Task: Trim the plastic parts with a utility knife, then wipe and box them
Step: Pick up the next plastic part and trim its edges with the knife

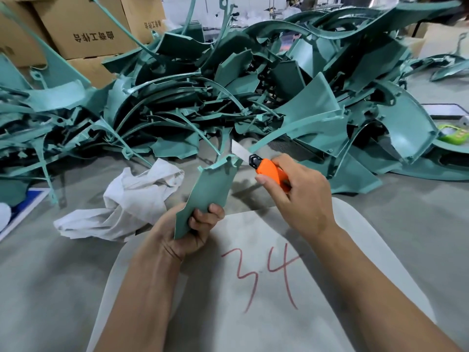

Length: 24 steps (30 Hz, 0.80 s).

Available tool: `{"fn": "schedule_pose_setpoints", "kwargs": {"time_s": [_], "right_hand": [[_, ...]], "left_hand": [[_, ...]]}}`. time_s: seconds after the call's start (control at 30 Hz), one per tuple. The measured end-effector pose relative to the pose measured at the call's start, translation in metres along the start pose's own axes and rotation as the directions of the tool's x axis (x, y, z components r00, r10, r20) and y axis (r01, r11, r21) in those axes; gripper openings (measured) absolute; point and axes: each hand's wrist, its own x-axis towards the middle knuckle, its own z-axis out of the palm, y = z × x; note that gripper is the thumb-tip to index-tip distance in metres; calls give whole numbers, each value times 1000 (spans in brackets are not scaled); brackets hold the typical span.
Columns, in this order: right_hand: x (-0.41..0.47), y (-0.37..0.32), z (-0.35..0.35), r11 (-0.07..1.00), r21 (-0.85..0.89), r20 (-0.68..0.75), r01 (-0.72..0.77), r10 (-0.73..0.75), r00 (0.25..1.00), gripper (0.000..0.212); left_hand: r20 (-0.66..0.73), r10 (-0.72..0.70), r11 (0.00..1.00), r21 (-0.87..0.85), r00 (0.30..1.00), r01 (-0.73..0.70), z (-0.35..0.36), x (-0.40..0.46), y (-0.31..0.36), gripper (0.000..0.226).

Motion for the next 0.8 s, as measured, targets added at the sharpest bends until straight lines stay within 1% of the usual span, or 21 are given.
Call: {"fn": "schedule_pose_setpoints", "kwargs": {"time_s": [0.07,0.13,0.2,0.27,0.3,0.33,0.37,0.43,0.5,0.53,0.6,0.7,0.73,0.77,0.8], "right_hand": [[2,3,-2,1000,-10,-43,-5,4,999,35],[4,7,-4,999,-30,-114,-28,24,993,35],[4,12,-9,993,-29,-210,-117,109,972,34],[5,15,-13,975,-4,-298,-221,210,931,32],[5,15,-13,973,13,-317,-230,222,922,31],[5,15,-13,981,28,-303,-194,193,933,32],[4,13,-11,991,36,-258,-126,131,957,32],[3,9,-6,999,33,-122,7,-3,993,34],[3,6,-2,999,18,-41,51,-50,998,36],[4,6,0,999,15,-39,45,-45,998,36],[6,9,-1,1000,28,-94,-9,12,995,37],[8,18,-10,990,30,-265,-138,141,954,38],[8,20,-12,988,47,-289,-148,155,945,38],[8,20,-12,990,70,-277,-122,137,951,38],[7,19,-11,994,89,-231,-65,84,969,39]], "left_hand": [[10,-2,1000,-12,1000,2,-1,0,1,87],[11,6,999,-32,1000,-6,-2,0,1,96],[13,12,998,-65,1000,-11,-3,1,2,107],[12,14,997,-78,1000,-13,-4,2,2,108],[16,15,997,-80,1000,-13,-5,2,3,106],[23,15,996,-83,1000,-13,-5,2,3,103],[33,15,996,-87,999,-12,-6,3,3,100],[53,11,996,-84,999,-6,-7,3,3,90],[62,-9,998,-68,998,13,-10,2,4,83],[64,-24,997,-72,998,29,-11,2,4,84],[67,-48,993,-101,997,55,-14,1,5,95],[61,-52,991,-122,997,59,-16,2,6,103],[61,-44,992,-116,997,51,-16,2,6,103],[68,-42,992,-117,997,49,-16,2,6,101],[81,-51,991,-120,995,60,-16,2,6,95]]}}
